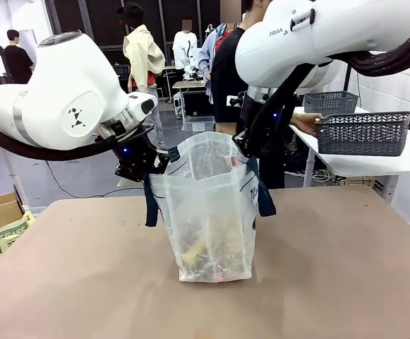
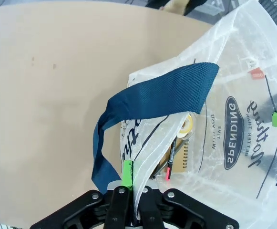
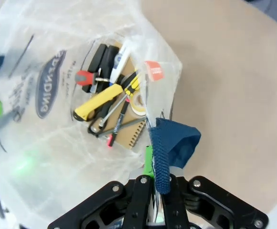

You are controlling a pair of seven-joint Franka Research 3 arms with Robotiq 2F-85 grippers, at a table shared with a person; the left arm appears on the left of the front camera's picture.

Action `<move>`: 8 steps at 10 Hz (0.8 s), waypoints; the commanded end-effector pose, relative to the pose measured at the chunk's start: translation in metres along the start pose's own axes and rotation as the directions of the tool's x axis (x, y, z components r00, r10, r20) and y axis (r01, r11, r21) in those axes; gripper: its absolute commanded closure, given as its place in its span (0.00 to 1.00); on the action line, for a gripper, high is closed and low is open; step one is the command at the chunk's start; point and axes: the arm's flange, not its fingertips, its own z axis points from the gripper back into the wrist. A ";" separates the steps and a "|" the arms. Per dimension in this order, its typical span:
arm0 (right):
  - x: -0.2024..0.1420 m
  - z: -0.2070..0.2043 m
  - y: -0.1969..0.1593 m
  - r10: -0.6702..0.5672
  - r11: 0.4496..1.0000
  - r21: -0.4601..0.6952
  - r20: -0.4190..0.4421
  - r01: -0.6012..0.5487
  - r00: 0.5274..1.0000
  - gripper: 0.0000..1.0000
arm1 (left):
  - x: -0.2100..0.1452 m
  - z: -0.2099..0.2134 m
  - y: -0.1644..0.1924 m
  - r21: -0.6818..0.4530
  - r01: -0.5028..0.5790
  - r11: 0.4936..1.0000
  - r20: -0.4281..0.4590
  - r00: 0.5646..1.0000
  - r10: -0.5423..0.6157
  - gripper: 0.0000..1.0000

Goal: Transfer purchased items from the store into the shopping bag.
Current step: Move the Reusable shopping bag to the right side of the table.

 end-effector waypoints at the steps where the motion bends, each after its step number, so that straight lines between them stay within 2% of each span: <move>1: 0.013 -0.002 0.012 -0.124 0.992 0.023 -0.017 0.124 0.992 1.00 | 0.007 -0.002 -0.012 0.015 -0.062 0.998 -0.109 0.992 0.063 1.00; 3: 0.021 -0.014 0.025 -0.210 0.977 -0.027 -0.010 0.210 0.978 1.00 | 0.015 -0.006 -0.019 0.006 -0.109 0.994 -0.168 0.980 0.109 1.00; 6: 0.027 -0.027 0.042 -0.352 0.935 -0.052 -0.026 0.351 0.935 1.00 | 0.028 -0.015 -0.027 -0.026 -0.094 0.995 -0.244 0.966 0.085 1.00; 8: 0.029 -0.029 0.040 -0.343 0.936 -0.102 -0.045 0.337 0.938 1.00 | 0.036 -0.016 -0.031 -0.010 -0.113 0.994 -0.236 0.966 0.108 1.00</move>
